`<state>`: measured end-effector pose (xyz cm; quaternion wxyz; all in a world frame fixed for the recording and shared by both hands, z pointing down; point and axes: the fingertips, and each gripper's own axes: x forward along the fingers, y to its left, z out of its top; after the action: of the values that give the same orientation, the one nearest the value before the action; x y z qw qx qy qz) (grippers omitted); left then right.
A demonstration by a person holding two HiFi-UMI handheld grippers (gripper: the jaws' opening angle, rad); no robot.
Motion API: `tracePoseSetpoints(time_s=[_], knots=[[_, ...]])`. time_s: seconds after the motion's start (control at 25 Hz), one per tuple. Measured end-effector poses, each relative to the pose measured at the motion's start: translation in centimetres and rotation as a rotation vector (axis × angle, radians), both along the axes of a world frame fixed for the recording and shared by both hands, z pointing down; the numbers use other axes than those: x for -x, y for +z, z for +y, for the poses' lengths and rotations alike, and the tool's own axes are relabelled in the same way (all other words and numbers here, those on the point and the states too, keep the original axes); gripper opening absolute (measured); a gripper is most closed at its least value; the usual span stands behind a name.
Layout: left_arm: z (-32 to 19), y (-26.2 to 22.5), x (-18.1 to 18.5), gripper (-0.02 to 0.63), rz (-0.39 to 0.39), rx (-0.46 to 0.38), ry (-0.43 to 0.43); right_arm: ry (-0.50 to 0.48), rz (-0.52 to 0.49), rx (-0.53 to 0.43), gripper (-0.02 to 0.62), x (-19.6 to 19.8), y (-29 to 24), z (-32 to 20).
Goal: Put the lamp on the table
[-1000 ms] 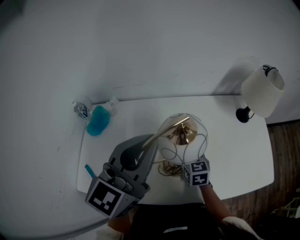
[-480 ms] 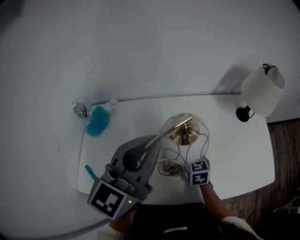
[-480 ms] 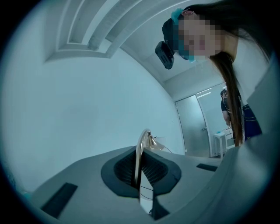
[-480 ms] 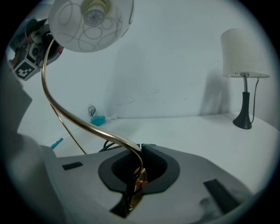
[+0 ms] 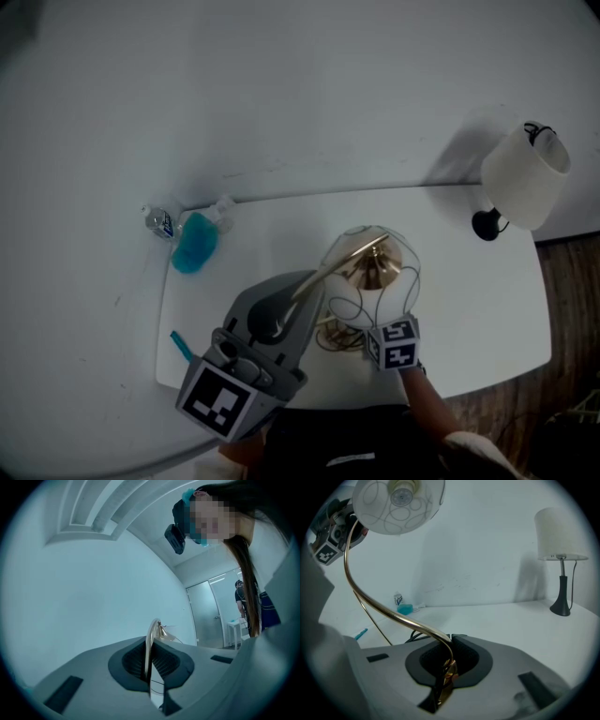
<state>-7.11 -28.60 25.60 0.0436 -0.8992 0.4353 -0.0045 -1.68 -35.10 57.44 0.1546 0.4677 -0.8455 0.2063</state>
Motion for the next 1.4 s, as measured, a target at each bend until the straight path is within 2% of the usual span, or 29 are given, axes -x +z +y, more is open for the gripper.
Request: tracePoseSetpoints(time_s=[0.64, 1.4], knots=[[-0.02, 0.29, -0.26, 0.012, -0.019, 0.007, 0.031, 0.014, -0.004, 0.011, 0.014, 0.46, 0.52, 0.04], [-0.06, 0.5, -0.27, 0.012, -0.002, 0.028, 0.04, 0.005, -0.02, -0.002, 0.015, 0.66, 0.57, 0.09]])
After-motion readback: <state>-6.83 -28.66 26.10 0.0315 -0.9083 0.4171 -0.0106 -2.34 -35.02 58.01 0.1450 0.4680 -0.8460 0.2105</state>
